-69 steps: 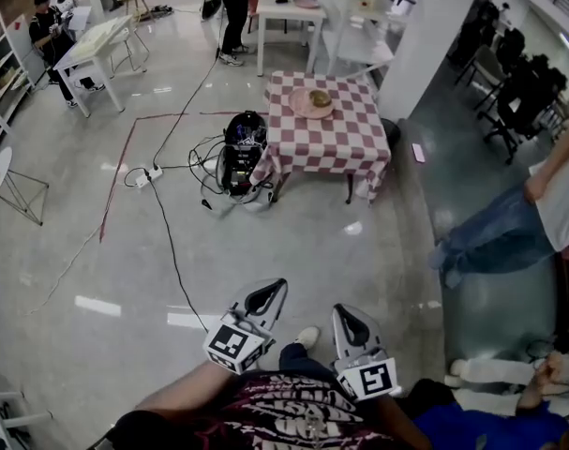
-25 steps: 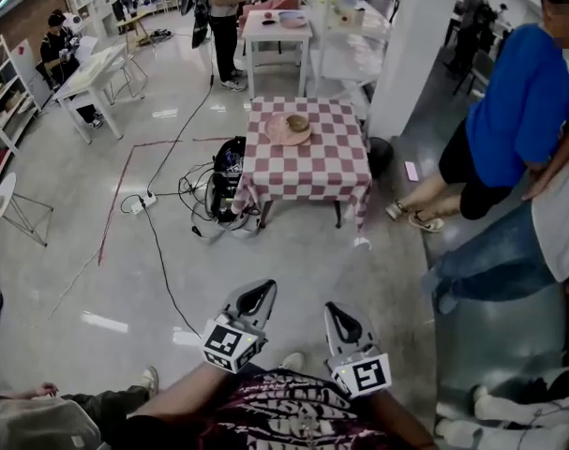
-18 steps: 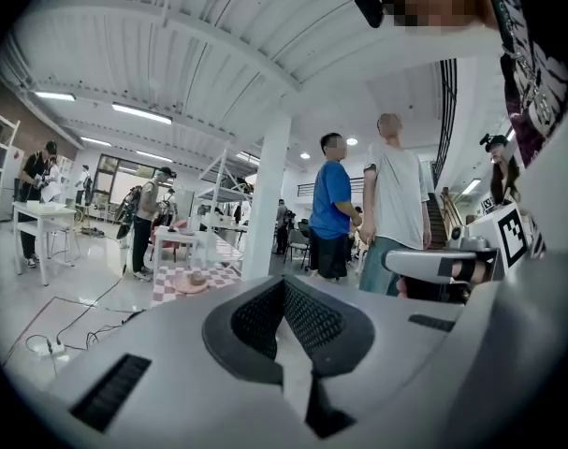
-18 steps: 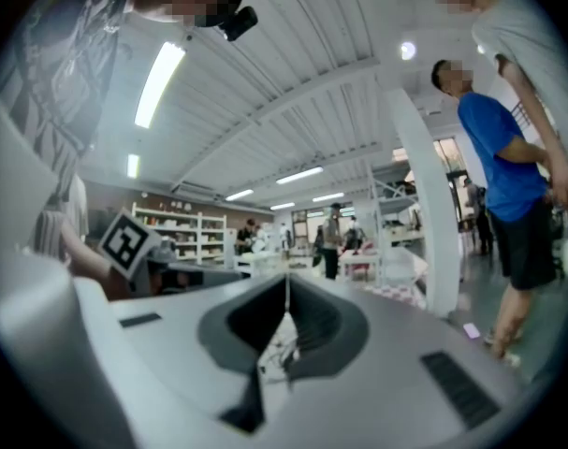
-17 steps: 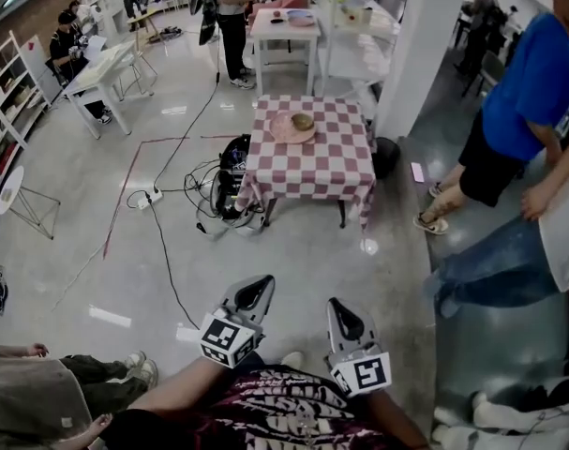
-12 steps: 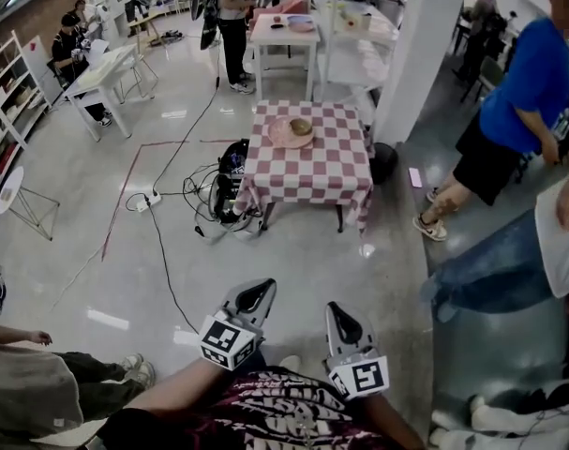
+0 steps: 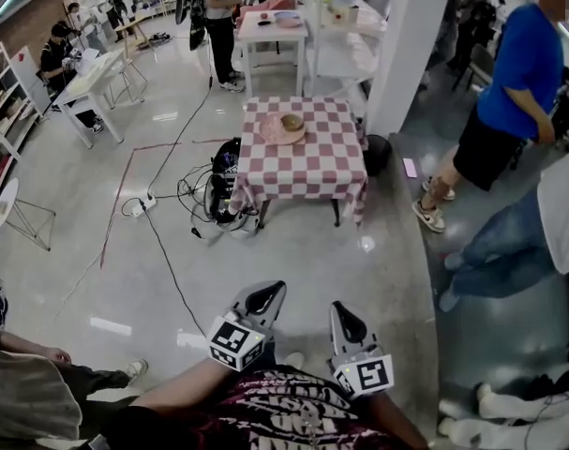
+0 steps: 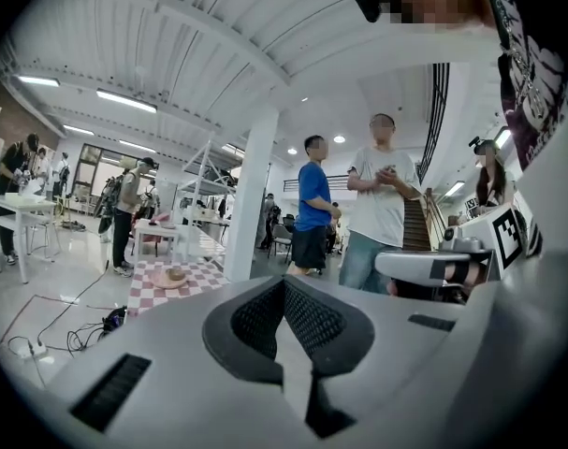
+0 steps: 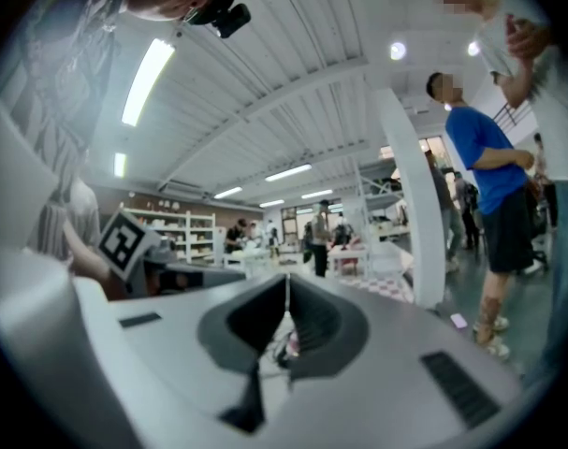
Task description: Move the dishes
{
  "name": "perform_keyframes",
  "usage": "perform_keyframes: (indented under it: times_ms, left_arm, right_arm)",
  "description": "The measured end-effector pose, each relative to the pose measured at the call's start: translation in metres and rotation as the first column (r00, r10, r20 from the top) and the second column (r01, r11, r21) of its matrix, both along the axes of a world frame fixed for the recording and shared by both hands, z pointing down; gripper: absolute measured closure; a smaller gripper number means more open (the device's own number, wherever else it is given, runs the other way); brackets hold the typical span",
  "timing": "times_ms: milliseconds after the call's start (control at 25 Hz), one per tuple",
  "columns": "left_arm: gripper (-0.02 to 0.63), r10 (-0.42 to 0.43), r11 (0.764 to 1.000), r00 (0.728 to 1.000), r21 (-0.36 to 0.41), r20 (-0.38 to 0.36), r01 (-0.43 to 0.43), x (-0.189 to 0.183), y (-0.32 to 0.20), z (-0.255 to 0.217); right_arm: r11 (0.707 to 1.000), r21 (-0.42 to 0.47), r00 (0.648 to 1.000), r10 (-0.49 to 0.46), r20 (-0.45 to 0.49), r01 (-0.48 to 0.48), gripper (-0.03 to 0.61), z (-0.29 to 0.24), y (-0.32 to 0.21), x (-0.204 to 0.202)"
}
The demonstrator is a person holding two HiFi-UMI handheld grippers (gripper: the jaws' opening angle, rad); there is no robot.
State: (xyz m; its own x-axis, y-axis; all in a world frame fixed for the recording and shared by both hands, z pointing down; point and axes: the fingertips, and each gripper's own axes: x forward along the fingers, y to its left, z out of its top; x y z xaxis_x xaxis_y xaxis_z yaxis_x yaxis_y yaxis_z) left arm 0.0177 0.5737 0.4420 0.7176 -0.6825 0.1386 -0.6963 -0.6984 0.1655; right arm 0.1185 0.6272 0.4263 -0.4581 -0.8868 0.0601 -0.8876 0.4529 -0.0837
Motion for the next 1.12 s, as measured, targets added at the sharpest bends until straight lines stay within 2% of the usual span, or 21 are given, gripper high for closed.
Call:
perform_keyframes:
  times_ms: [440,1120]
  left_arm:
    - [0.588,0.004,1.000,1.000,-0.027,-0.016,-0.005,-0.016,-0.025,0.012]
    - [0.588,0.012,0.999,0.999,-0.046,-0.034,-0.013,-0.047,-0.124,0.015]
  right_arm:
    - [1.000,-0.017,1.000,0.007,-0.024,-0.007,0.545,0.007,-0.026,-0.016]
    - [0.999,-0.042,0.999,-0.009,-0.030,0.007,0.545,0.006,-0.121,-0.058]
